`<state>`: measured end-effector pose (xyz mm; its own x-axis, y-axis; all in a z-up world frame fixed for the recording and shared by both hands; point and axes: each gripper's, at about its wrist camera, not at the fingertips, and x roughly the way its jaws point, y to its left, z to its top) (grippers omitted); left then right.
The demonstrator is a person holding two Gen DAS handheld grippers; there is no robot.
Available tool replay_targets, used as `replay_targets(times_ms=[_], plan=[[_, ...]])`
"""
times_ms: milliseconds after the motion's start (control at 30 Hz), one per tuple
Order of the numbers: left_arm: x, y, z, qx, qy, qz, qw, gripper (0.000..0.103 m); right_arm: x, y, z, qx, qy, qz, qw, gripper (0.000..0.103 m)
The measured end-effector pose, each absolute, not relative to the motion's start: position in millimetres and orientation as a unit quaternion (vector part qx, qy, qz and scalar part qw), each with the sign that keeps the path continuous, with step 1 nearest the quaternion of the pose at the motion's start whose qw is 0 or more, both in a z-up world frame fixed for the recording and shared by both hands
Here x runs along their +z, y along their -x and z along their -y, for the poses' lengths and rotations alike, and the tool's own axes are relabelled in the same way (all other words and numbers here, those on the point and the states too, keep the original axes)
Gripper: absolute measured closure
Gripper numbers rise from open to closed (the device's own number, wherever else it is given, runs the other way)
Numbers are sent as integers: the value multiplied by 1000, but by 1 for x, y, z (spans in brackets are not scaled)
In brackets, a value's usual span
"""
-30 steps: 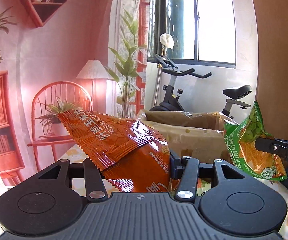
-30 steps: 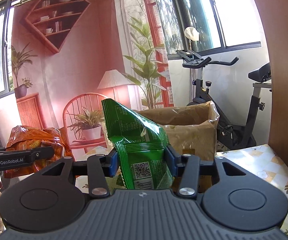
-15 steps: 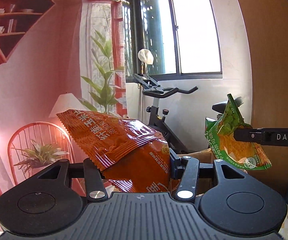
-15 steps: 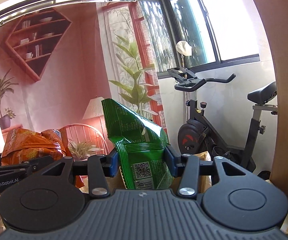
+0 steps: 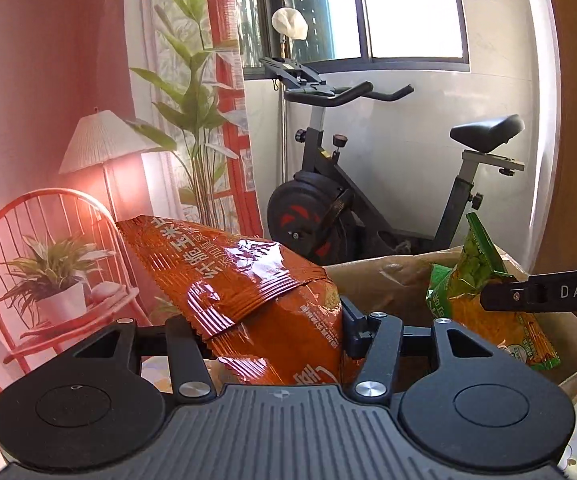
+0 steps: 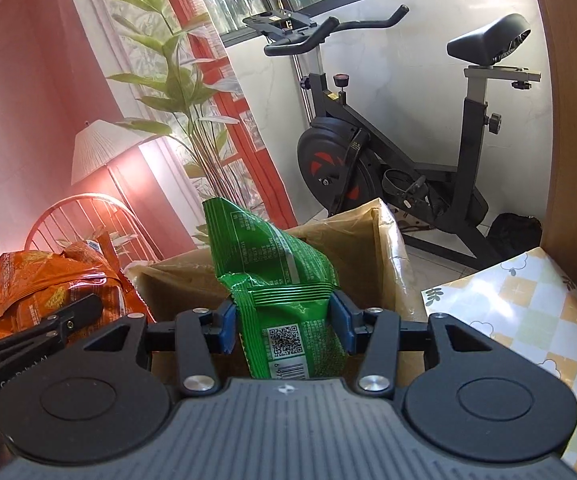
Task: Organize snacks
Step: 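Lift both held bags and carry them over the open cardboard box, then open both grippers to drop the bags into the box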
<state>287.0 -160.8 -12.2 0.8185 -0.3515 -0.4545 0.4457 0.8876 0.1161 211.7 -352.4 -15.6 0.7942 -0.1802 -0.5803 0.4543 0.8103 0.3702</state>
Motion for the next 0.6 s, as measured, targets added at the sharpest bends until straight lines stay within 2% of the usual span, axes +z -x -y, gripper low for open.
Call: replay_targets(times_ms=[67,133,167,267,600], plan=[[-16,-296,156,-221,-90,-233,943,32,-18,-215,352,-178,-244,-278,912,49],[-19,-295,149,-227,-79,-238,941,25,-19,-216,350,-182,-232,-286,912,41],[-18,-291,145,-228,-77,-236,942,23,-18,-215,349,-185,-225,-287,913,36],[-13,-281,138,-227,-68,-234,943,16,-16,-209,346,-182,-211,-283,918,31],[14,-235,99,-220,-42,-207,952,15,2,-175,320,-132,-148,-255,946,25]])
